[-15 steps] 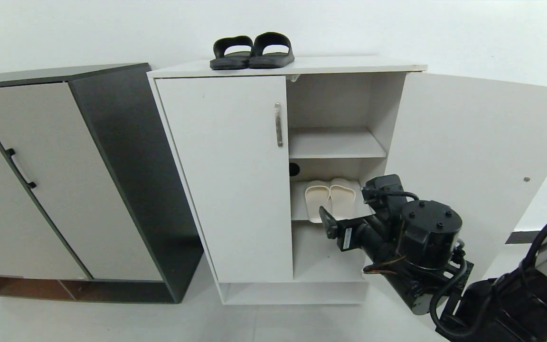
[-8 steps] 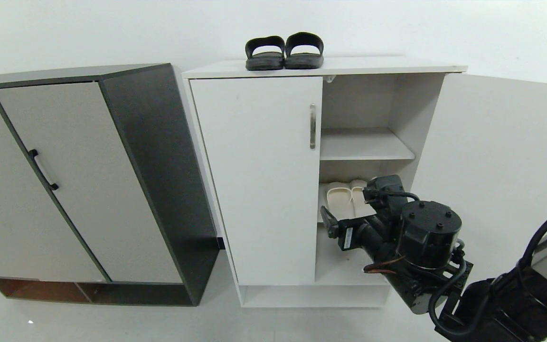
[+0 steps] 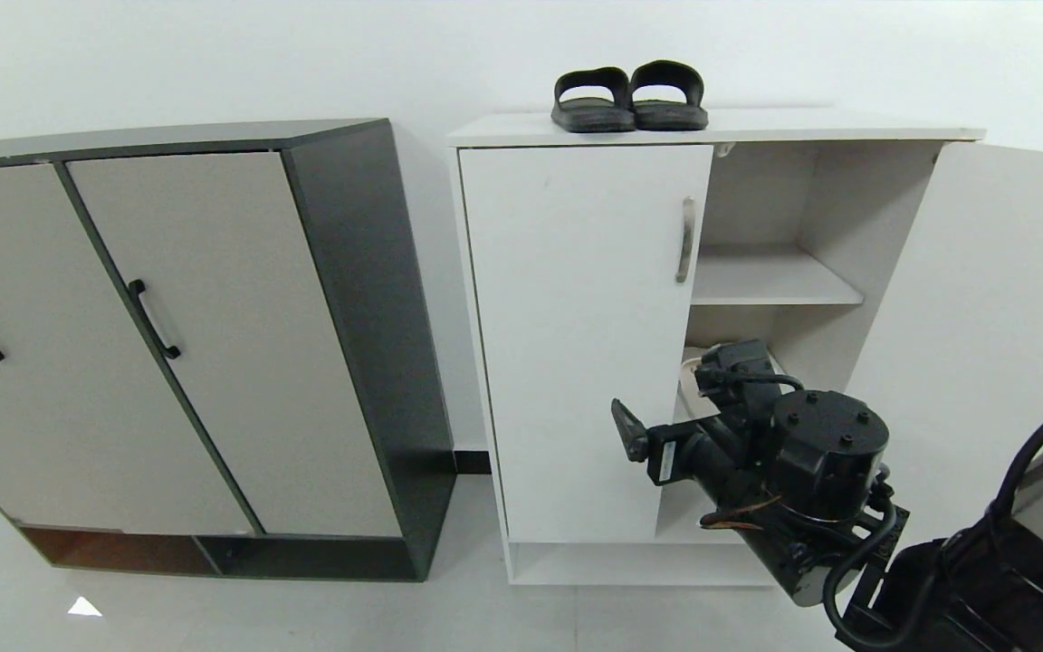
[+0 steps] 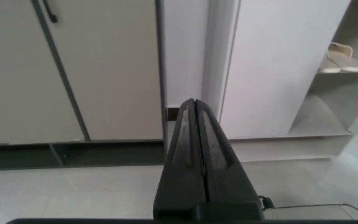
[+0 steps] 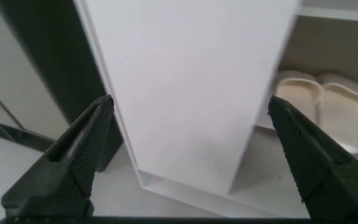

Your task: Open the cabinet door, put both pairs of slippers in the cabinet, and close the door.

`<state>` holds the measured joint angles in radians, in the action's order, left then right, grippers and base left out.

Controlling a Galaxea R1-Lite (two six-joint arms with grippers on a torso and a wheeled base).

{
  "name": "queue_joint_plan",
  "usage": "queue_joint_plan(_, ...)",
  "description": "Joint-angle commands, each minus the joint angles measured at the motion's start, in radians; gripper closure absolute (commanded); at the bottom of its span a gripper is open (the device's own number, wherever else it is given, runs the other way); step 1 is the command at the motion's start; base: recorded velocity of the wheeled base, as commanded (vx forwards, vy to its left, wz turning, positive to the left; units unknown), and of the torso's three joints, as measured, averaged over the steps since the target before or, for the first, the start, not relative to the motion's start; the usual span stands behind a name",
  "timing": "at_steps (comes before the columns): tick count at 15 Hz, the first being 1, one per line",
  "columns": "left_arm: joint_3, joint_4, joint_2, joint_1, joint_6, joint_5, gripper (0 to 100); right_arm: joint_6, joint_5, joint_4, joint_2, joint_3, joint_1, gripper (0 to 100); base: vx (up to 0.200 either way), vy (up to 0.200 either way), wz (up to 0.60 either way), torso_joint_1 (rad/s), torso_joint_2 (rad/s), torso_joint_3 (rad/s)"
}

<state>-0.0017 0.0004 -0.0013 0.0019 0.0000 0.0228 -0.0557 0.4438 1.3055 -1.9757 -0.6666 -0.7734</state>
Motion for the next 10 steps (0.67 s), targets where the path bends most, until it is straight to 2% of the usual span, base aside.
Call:
queue_joint_plan(1, 0.000, 0.001, 0.001, 0.001, 0.000, 0.000, 100, 0.014, -0.004, 0.018, -0.006, 0.018, 0.017, 0, 0.000, 0.000, 0.00, 0.000, 0.00, 0.000)
queue_joint_plan(4, 0.000, 0.000, 0.001, 0.001, 0.000, 0.000, 100, 0.057, -0.080, 0.110, -0.018, 0.071, 0.040, 0, 0.000, 0.000, 0.00, 0.000, 0.00, 0.000)
queue_joint_plan(10, 0.000, 0.000, 0.001, 0.001, 0.002, 0.000, 100, 0.083, -0.080, 0.147, -0.035, 0.078, 0.051, 0, 0.000, 0.000, 0.00, 0.000, 0.00, 0.000)
